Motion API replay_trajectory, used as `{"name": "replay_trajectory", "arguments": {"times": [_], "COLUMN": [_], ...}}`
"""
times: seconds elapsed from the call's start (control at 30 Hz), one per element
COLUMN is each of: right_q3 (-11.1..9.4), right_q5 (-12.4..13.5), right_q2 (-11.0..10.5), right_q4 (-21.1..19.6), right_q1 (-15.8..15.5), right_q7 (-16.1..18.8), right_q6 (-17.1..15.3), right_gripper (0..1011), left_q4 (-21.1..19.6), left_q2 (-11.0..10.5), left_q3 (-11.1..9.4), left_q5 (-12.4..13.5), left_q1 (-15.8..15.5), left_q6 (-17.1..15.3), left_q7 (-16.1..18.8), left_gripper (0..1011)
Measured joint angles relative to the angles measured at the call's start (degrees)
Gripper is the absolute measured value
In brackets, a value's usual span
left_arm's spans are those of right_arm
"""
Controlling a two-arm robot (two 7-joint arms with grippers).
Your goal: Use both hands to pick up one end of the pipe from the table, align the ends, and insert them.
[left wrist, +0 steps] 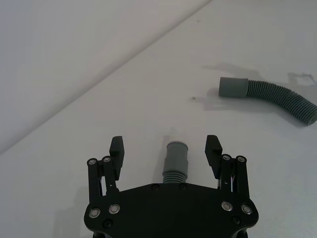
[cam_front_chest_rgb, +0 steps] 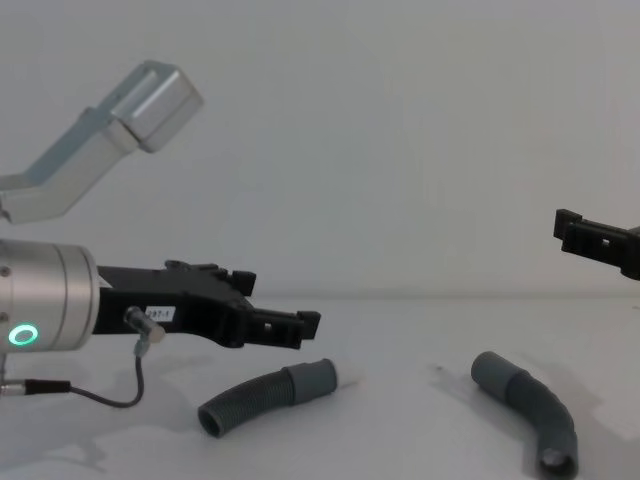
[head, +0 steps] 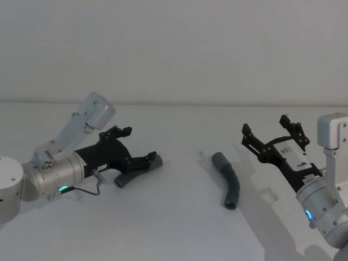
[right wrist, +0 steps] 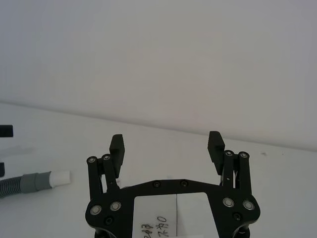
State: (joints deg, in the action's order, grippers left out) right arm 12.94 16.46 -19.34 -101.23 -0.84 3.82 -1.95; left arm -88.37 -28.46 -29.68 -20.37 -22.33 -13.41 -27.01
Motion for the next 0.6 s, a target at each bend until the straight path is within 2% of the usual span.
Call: {"name": "replay_trajectory", "arguments": {"times": [0.6], "right_q3": [0.0], "right_q5": [0.0], "right_q2": [0.0], "right_q4": [0.0], "right_q1": [0.0], "right_q7": [0.0], "right_q6": [0.0], "right_gripper": [1002], "left_q4": [2.89], "left_q2": [1.65], "left_q3": [-3.29], "left_q5": [3.7], "left_q1": [-3.28], "left_q6": [-3.86], "left_q7": [-0.76], "left_gripper": [1001]}}
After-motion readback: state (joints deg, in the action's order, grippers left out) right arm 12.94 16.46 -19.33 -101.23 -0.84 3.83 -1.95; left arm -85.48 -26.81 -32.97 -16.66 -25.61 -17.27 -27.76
